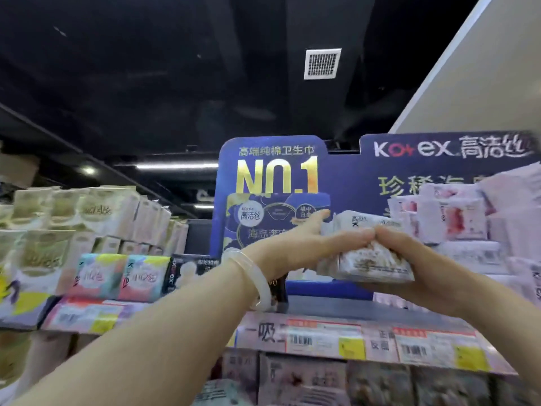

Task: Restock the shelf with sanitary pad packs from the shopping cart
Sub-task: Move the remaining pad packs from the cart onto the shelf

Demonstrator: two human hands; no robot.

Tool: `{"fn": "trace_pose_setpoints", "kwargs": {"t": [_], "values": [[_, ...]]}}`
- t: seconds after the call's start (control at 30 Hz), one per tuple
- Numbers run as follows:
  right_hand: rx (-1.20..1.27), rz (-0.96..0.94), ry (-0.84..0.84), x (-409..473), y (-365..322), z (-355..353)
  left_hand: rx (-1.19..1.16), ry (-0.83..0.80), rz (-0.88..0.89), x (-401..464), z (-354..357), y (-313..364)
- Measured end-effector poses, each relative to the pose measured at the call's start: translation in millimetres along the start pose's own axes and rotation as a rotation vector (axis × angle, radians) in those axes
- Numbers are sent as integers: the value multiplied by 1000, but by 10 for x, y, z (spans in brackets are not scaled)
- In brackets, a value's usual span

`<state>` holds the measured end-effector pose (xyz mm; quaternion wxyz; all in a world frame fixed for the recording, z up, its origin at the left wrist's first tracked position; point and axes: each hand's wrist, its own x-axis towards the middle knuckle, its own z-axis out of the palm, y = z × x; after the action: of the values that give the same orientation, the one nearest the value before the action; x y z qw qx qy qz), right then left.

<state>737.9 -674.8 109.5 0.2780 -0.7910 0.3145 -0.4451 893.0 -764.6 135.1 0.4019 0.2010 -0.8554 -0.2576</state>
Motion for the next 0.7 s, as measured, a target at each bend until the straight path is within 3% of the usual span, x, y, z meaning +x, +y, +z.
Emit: {"fn": "trace_pose_setpoints", "kwargs": {"t": [0.2,0.33,0.5,0.7], "values": [[42,154,79,348,289,-374,148,-293,-121,409,-147,-106],[-54,271,40,465,508,-350,462,-394,-248,511,-187,-176],[-59,363,18,518,618,-337,531,-499,-366,617,-228,-175],[-318,337,-4,600,615,-279,630,-572,-433,704,-340,-230]]}}
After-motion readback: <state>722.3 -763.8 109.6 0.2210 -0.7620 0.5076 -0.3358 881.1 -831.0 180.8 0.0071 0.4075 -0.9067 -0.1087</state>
